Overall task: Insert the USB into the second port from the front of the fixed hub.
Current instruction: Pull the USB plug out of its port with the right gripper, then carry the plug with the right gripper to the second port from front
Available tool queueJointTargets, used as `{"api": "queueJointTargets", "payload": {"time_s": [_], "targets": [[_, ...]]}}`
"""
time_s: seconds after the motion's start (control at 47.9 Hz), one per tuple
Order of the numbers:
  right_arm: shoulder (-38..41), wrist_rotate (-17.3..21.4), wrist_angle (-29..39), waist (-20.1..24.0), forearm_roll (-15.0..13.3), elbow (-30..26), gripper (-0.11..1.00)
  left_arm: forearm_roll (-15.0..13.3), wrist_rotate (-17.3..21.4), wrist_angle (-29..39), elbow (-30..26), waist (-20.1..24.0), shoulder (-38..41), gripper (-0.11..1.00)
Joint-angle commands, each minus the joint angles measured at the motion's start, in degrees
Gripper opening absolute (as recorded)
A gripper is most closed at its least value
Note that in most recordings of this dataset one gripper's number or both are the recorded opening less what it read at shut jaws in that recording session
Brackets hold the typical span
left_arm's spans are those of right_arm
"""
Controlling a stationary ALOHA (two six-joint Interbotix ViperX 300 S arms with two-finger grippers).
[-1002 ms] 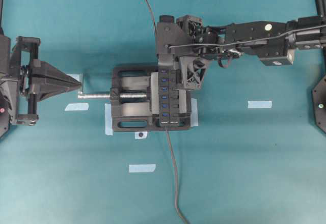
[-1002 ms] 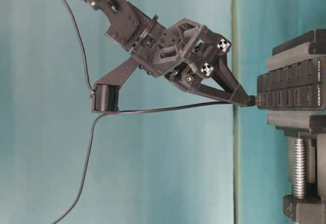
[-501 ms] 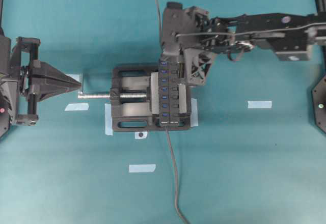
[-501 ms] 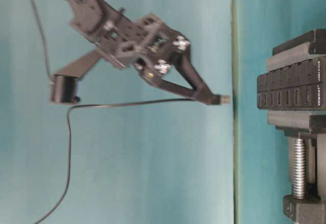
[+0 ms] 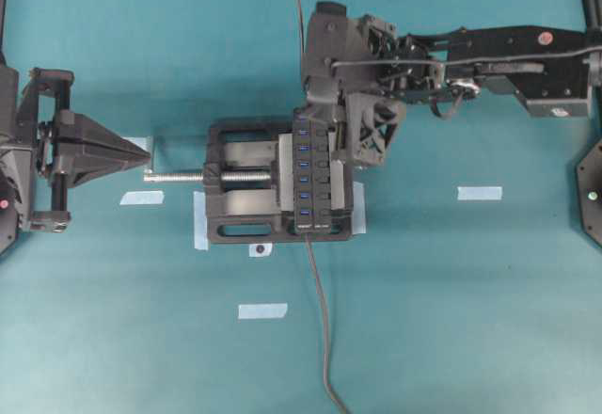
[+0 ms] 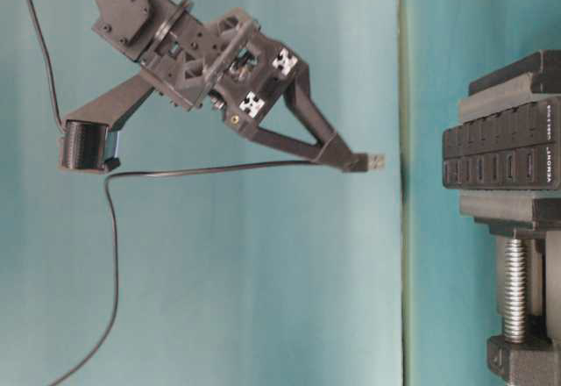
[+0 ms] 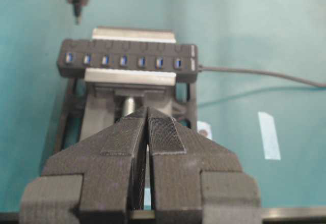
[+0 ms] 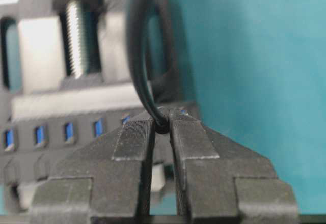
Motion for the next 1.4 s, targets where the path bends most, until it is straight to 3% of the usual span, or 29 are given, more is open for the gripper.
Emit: {"api": "queueJointTargets", "payload": {"time_s": [0.0,0.668,0.919,1.378], "targets": [[-2.1,0.6,1.5,0.6,0.6,-2.1,0.1,0.0,-0.4,-0.6,-0.4,0.0,0.2,0.0],[-1.3,0.9,3.9,4.0,1.4,-3.8,0.1,0.0,-0.9,-1.5,-0.4,0.0,0.1,0.0],[-0.6,4.5,2.7,6.0,1.7,-3.5,0.1,0.0,-1.0,-1.7,-0.4,0.0,0.1,0.0],[1.1,4.7,0.8,8.5,1.6,-2.5,0.1,0.0,-1.0,-1.7,-0.4,0.0,0.1,0.0]]}}
